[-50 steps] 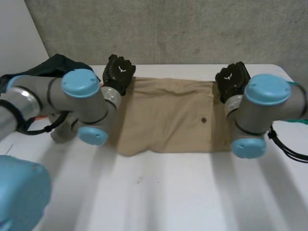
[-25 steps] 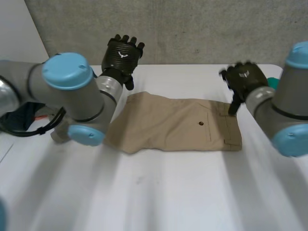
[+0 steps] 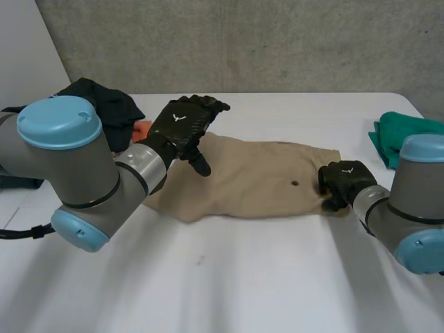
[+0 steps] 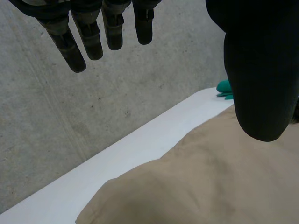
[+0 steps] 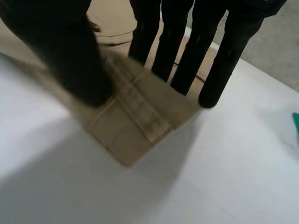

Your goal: Fold the laundry.

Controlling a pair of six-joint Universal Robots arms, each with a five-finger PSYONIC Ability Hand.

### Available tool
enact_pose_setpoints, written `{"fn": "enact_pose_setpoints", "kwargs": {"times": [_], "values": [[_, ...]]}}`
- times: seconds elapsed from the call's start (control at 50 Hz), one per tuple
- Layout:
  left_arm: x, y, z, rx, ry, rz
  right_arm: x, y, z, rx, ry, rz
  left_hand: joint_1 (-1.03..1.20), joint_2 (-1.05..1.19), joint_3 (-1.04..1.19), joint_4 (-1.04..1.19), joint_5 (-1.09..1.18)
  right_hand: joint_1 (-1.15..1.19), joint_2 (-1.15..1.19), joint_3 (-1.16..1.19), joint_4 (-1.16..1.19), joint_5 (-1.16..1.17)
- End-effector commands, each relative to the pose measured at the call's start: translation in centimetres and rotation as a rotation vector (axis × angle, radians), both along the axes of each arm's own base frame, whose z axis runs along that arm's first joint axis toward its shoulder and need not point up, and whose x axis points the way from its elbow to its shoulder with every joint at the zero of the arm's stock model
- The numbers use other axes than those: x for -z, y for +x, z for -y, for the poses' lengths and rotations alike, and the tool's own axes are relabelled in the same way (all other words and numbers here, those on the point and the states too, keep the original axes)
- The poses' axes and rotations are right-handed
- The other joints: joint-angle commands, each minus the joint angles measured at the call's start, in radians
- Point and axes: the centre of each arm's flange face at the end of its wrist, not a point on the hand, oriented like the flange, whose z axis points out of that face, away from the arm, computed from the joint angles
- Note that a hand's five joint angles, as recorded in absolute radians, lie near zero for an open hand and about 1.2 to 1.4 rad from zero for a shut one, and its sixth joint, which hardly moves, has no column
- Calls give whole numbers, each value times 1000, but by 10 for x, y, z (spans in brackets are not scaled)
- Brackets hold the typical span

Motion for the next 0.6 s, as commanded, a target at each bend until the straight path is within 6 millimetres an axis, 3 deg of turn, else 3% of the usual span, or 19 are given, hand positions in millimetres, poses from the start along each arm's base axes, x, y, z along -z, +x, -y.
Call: {"fn": "enact_pose_setpoints", "kwargs": {"times": [0.02, 0.1, 0.2, 0.26, 0.34, 0.4, 0.42, 0.48, 0.5, 0.56, 0.6], "values": [[-9, 1, -1, -5, -22, -8, -4, -14, 9, 72, -37, -81, -6, -19, -20, -12, -34, 412, 334, 345, 358, 383], [-13, 2, -2, -8, -30, -14, -11, -34, 11, 109, -46, -117, -6, -19, -20, -12, -34, 412, 334, 345, 358, 383], [-18, 7, -1, -19, -37, -18, -48, -66, 12, 129, -155, -265, -6, -19, -20, -12, -34, 412, 334, 345, 358, 383], [-21, 11, -1, -26, -41, -20, -57, -71, 14, 117, -204, -346, -6, -19, -20, -12, -34, 412, 334, 345, 358, 383], [-24, 19, 2, -48, -43, -20, -72, -62, 18, 50, -325, -470, -6, -19, -20, -12, -34, 412, 334, 345, 358, 383], [-23, 23, 4, -59, -39, -20, -90, -16, 6, -93, -492, -495, -6, -19, -20, -12, -34, 412, 334, 345, 358, 383], [-25, 23, 4, -60, -43, -22, -96, 14, -7, -196, -582, -485, -6, -19, -20, -12, -34, 412, 334, 345, 358, 383], [-25, 25, 3, -65, -41, -20, -99, 55, -31, -361, -701, -452, -6, -19, -20, -12, -34, 412, 334, 345, 358, 383], [-25, 25, 2, -65, -39, -20, -93, 76, -47, -470, -751, -434, -6, -19, -20, -12, -34, 412, 334, 345, 358, 383], [-26, 27, -1, -68, -40, -21, -70, 104, -73, -655, -780, -423, -6, -19, -20, -12, -34, 412, 334, 345, 358, 383], [-28, 28, -4, -66, -42, -23, -43, 121, -97, -811, -775, -439, -6, -19, -20, -12, -34, 412, 334, 345, 358, 383]]}}
